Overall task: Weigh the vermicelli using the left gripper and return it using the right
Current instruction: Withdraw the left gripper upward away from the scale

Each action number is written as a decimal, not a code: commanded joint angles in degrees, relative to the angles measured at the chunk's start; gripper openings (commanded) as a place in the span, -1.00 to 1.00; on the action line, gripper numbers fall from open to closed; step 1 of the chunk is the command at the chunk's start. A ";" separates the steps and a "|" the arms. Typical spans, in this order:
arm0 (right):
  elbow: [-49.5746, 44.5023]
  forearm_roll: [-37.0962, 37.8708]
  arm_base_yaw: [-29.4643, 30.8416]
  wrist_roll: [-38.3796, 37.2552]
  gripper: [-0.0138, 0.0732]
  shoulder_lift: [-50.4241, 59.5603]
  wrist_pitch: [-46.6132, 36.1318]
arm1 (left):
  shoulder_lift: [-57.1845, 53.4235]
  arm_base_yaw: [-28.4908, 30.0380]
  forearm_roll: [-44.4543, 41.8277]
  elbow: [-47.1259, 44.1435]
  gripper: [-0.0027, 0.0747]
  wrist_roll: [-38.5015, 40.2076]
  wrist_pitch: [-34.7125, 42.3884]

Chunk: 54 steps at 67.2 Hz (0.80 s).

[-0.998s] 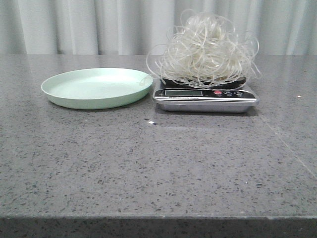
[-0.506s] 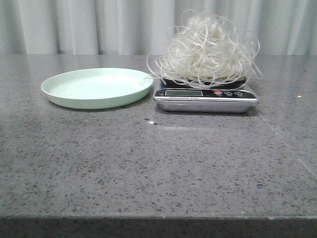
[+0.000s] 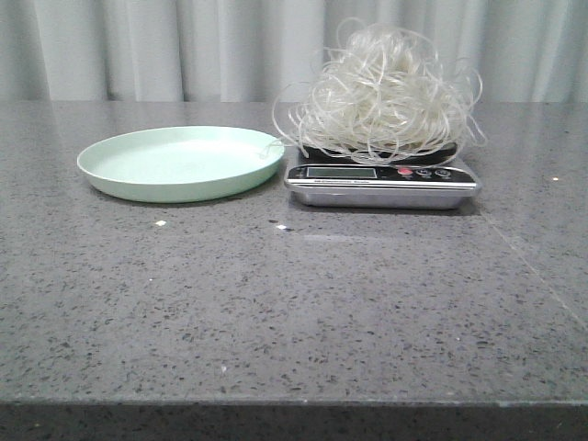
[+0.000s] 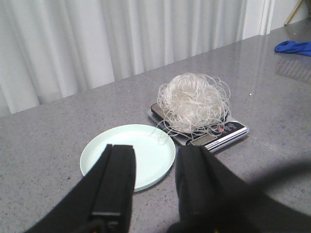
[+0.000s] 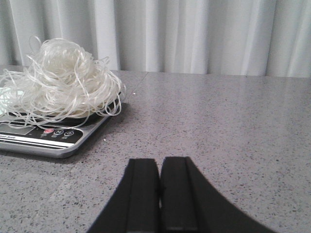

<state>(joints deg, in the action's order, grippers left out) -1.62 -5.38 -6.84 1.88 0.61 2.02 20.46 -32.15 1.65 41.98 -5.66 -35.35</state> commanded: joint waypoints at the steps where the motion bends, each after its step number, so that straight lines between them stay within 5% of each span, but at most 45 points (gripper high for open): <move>1: 0.46 0.64 0.43 0.00 -0.32 0.94 -4.32 | -4.18 0.07 0.83 -2.60 -0.18 0.01 5.11; 33: 0.46 0.64 0.43 0.00 -0.32 0.94 -4.32 | -17.80 0.07 1.61 -13.08 -0.19 0.01 7.92; 41: 0.46 0.64 0.43 0.00 -0.32 0.94 -4.32 | -17.80 0.07 1.71 -14.58 -0.61 0.01 11.05; 54: 0.46 0.64 0.43 0.00 -0.32 0.94 -4.32 | -17.80 0.07 1.71 -15.54 -0.60 0.01 12.98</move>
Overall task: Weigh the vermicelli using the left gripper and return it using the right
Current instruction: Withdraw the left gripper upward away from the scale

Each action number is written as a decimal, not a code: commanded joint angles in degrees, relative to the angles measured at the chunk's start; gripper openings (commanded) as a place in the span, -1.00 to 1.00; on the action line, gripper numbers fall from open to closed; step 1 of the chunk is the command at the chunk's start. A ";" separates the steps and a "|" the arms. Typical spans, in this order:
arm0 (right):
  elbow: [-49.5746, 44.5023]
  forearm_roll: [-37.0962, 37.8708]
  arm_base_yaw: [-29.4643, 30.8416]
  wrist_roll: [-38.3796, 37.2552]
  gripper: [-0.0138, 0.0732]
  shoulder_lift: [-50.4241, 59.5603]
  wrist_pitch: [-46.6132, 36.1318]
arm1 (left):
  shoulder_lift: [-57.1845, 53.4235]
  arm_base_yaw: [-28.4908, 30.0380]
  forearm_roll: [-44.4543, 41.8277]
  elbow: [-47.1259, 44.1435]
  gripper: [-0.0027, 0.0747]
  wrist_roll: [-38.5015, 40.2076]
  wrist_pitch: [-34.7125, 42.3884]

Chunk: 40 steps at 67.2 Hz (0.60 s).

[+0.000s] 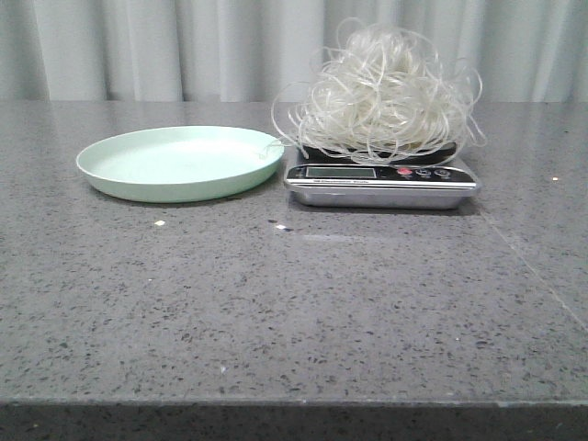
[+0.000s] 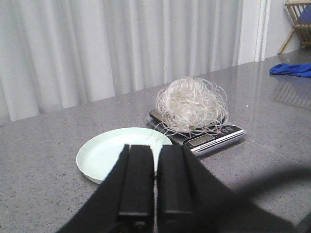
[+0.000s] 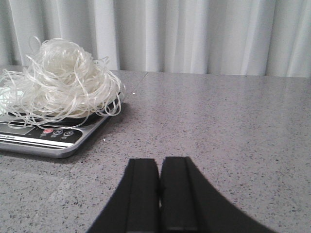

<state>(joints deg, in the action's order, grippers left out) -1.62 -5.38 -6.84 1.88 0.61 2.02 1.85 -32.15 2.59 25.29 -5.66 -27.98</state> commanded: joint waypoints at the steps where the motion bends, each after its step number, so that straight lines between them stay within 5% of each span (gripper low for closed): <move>1: 0.46 0.64 0.43 0.00 -0.32 0.94 -4.32 | 0.81 0.07 0.77 1.03 -0.60 0.01 5.61; 25: 1.84 0.54 0.43 0.00 -0.32 0.88 -16.73 | 0.81 0.07 0.77 0.45 -0.60 0.01 5.61; 40: 13.87 0.54 0.36 -0.05 -0.32 -6.51 -4.94 | 0.81 0.07 0.77 0.45 -0.60 0.01 5.61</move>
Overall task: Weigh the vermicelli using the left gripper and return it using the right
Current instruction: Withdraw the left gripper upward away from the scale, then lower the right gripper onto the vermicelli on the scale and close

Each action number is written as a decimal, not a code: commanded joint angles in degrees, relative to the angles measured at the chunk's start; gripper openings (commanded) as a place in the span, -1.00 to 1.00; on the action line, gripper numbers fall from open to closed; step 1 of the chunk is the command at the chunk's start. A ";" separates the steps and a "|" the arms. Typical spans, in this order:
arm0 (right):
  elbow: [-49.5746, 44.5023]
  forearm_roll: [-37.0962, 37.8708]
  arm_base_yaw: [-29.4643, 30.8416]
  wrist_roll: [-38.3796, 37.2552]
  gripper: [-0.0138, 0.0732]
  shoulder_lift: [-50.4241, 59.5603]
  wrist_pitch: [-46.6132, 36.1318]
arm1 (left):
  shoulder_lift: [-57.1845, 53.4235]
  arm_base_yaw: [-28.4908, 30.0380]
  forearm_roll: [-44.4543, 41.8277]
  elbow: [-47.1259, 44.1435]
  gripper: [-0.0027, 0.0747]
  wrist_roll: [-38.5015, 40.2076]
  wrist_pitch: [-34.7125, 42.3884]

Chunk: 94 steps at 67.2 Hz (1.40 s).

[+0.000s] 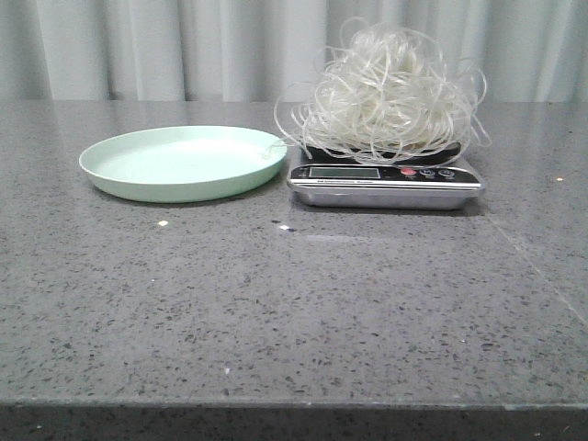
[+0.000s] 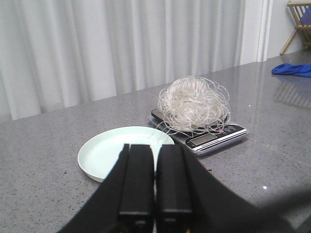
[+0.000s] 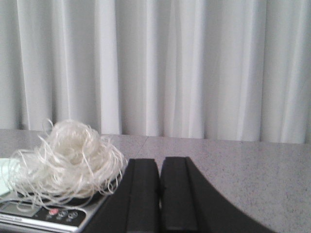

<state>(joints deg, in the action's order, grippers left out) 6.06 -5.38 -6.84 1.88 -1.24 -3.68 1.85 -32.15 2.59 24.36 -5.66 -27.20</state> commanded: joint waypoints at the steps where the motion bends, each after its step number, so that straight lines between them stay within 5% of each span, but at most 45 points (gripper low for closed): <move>1: 7.54 0.54 0.36 -0.05 -0.32 -5.57 1.97 | 0.81 0.07 0.77 1.38 -0.60 0.01 4.83; 9: 13.08 -0.15 0.36 -0.10 -0.32 -13.91 6.21 | 0.81 0.07 0.77 1.38 -0.60 0.01 4.83; 30: 16.40 -1.88 0.36 -0.21 -0.28 -22.58 1.98 | 0.81 0.07 0.77 1.38 -0.60 0.01 4.83; 43: 28.22 -1.39 -0.69 -0.17 0.32 -32.37 8.81 | 0.81 0.07 0.77 1.38 -0.60 0.01 4.83; 51: 37.21 -1.39 -3.51 -0.17 0.51 -39.99 14.86 | 0.81 0.07 0.77 1.38 -0.60 0.01 4.83; 71: 58.90 -1.39 -13.89 -0.17 0.53 -62.16 28.45 | 0.81 0.07 0.77 1.38 -0.60 0.01 4.83; 94: 79.74 -1.61 -14.81 -0.17 0.53 -83.34 41.46 | 0.81 0.07 0.77 1.38 -0.60 0.01 4.83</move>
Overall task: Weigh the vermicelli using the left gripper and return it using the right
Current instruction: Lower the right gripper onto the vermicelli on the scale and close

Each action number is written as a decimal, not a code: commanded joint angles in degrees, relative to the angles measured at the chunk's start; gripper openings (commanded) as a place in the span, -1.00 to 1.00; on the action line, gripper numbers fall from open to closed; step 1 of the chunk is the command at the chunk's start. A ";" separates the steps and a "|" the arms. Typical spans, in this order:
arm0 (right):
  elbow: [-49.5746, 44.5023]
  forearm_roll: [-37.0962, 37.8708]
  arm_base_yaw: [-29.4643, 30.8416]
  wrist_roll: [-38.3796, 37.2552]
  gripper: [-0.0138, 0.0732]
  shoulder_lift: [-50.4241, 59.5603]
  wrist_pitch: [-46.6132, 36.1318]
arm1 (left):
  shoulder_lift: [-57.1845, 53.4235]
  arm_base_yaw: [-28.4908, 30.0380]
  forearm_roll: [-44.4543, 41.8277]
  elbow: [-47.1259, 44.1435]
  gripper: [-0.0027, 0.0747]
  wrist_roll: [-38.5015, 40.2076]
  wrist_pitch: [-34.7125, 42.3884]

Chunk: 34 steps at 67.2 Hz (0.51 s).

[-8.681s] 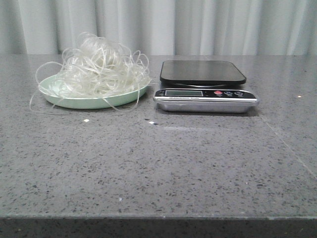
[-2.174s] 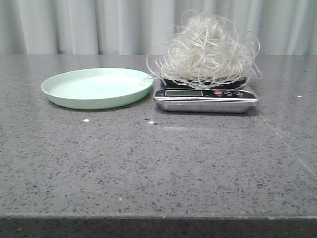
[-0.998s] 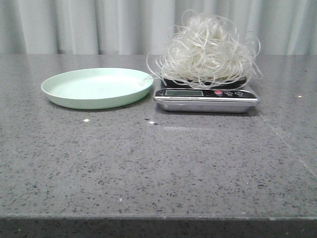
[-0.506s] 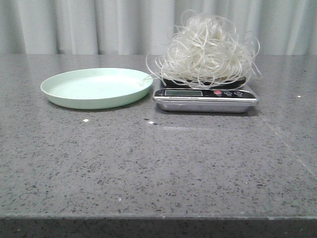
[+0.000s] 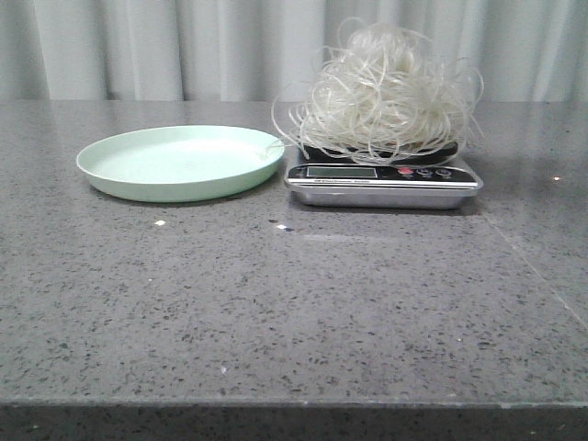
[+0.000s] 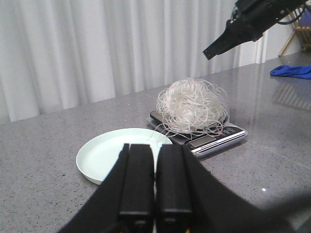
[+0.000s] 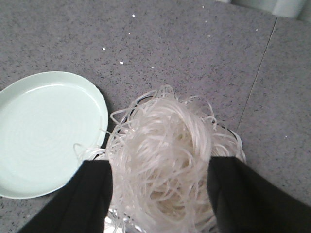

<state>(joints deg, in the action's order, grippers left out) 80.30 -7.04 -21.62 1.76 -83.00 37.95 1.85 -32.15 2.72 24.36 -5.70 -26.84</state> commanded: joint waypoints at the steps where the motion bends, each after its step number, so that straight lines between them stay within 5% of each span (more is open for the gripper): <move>1: 6.74 0.05 -0.03 -0.04 0.53 -3.05 0.72 | 0.81 0.07 0.64 1.38 -0.60 0.05 4.47; 34: 13.77 1.58 -1.10 1.96 0.52 -19.39 12.88 | 0.81 0.07 0.64 1.38 -0.60 0.05 4.47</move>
<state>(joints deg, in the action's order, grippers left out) 92.47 -5.74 -22.76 3.11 -102.99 48.80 1.85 -32.15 2.72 24.36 -5.70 -26.84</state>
